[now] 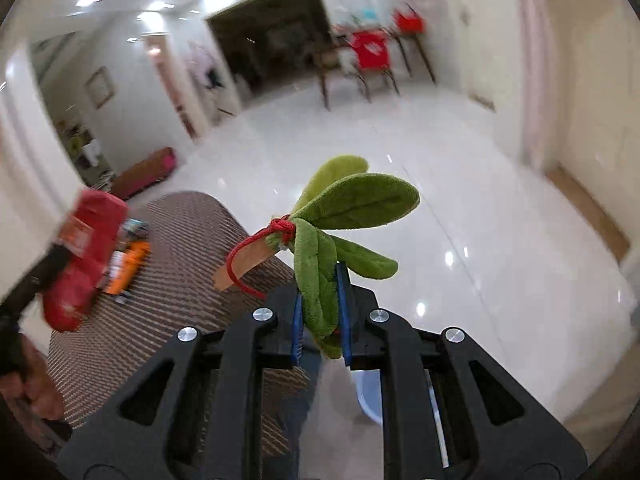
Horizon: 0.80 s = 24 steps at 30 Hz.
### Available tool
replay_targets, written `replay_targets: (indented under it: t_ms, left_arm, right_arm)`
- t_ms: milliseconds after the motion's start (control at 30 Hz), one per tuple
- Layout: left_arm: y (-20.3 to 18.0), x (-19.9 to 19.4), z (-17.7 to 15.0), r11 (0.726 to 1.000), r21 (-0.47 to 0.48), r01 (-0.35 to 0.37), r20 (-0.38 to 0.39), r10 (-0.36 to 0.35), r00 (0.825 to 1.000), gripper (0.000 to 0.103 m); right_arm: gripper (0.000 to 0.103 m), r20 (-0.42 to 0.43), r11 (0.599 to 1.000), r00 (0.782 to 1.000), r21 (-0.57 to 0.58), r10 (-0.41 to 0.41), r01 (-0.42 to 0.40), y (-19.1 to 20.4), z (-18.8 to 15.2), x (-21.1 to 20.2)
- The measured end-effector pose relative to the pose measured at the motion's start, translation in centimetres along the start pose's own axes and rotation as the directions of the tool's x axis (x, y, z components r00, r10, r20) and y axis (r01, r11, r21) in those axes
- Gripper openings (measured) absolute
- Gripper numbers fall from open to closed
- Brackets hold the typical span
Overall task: Collect trash
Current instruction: 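Carry both items to the blue bucket and open both grippers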
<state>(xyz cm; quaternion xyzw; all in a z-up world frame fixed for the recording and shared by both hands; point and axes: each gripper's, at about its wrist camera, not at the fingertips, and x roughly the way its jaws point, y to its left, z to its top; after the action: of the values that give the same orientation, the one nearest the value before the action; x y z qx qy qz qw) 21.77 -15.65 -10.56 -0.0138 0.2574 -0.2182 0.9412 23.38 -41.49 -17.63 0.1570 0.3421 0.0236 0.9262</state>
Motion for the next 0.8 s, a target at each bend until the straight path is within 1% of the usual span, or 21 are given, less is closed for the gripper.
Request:
replay_targets:
  t_ms: [33,100,200,267,300,333,367,400,467,500,533,567,633,667,733,800]
  left_arm:
    - [-0.9,1.0,0.0,1.000,0.009,0.012,-0.017,-0.012,1.000,0.050]
    - [-2.5,2.8,0.0,0.999,0.029,0.032,-0.048,-0.031,0.998,0.050]
    - [-3.4,4.8,-0.5,0.997,0.051,0.051,-0.087,-0.047,0.995,0.050]
    - [-5.0,6.9,-1.1,0.995,0.071,0.069,-0.126,-0.060,0.990,0.050]
    - [-5.6,7.8,-1.5,0.994,0.081,0.073,-0.142,-0.061,0.988,0.050]
    - [-6.1,8.5,-1.8,0.993,0.087,0.075,-0.154,-0.061,0.986,0.050]
    - [-6.6,9.3,-2.1,0.993,0.092,0.079,-0.170,-0.062,0.983,0.050]
    - [-7.0,10.1,-2.4,0.992,0.094,0.082,-0.186,-0.064,0.980,0.050]
    - [-8.1,12.0,-3.4,0.991,0.098,0.093,-0.226,-0.069,0.972,0.050]
    - [-8.5,12.8,-3.7,0.990,0.101,0.097,-0.241,-0.070,0.968,0.050]
    - [-9.0,13.5,-4.0,0.990,0.103,0.102,-0.254,-0.073,0.964,0.050]
    - [-9.5,14.3,-4.2,0.989,0.105,0.106,-0.269,-0.074,0.960,0.050]
    - [-10.4,16.1,-5.1,0.987,0.111,0.115,-0.303,-0.076,0.950,0.050]
    - [-11.1,17.1,-5.7,0.986,0.112,0.120,-0.326,-0.078,0.942,0.050]
    - [-11.9,19.0,-6.7,0.985,0.110,0.131,-0.366,-0.083,0.927,0.050]
    - [-12.6,21.0,-7.6,0.985,0.112,0.132,-0.405,-0.076,0.911,0.050]
  right_arm:
    - [0.015,-0.033,0.999,0.999,0.034,-0.018,0.019,-1.7,-0.9,1.2]
    - [0.015,-0.082,0.996,0.996,0.084,-0.028,0.035,-4.1,-2.0,3.4]
    - [0.016,-0.150,0.988,0.988,0.146,-0.027,0.049,-7.0,-4.0,6.5]
    - [0.018,-0.183,0.982,0.983,0.181,-0.018,0.052,-9.3,-4.6,8.1]
    - [0.020,-0.200,0.978,0.980,0.204,-0.005,0.047,-10.3,-5.2,9.0]
    - [0.037,-0.225,0.970,0.974,0.238,0.010,0.045,-11.6,-6.1,10.2]
    - [0.052,-0.242,0.964,0.970,0.260,0.017,0.048,-12.5,-6.5,11.2]
    - [0.071,-0.262,0.956,0.965,0.287,0.019,0.059,-13.7,-7.4,12.3]
    - [0.071,-0.286,0.943,0.958,0.322,0.019,0.078,-14.8,-8.6,12.9]
    - [0.074,-0.292,0.936,0.956,0.339,0.015,0.089,-15.6,-9.1,12.9]
    - [0.081,-0.285,0.928,0.959,0.360,0.010,0.097,-16.3,-9.4,12.5]
    - [0.082,-0.270,0.921,0.963,0.377,0.010,0.097,-17.0,-9.5,12.0]
    - [0.084,-0.237,0.911,0.971,0.399,-0.009,0.106,-18.1,-9.0,10.9]
    - [0.084,-0.220,0.908,0.975,0.404,-0.020,0.110,-18.2,-8.9,10.1]
    - [0.086,-0.175,0.905,0.984,0.412,-0.037,0.107,-18.2,-7.3,8.0]
    - [0.087,-0.133,0.904,0.990,0.416,-0.047,0.099,-18.2,-6.4,6.3]
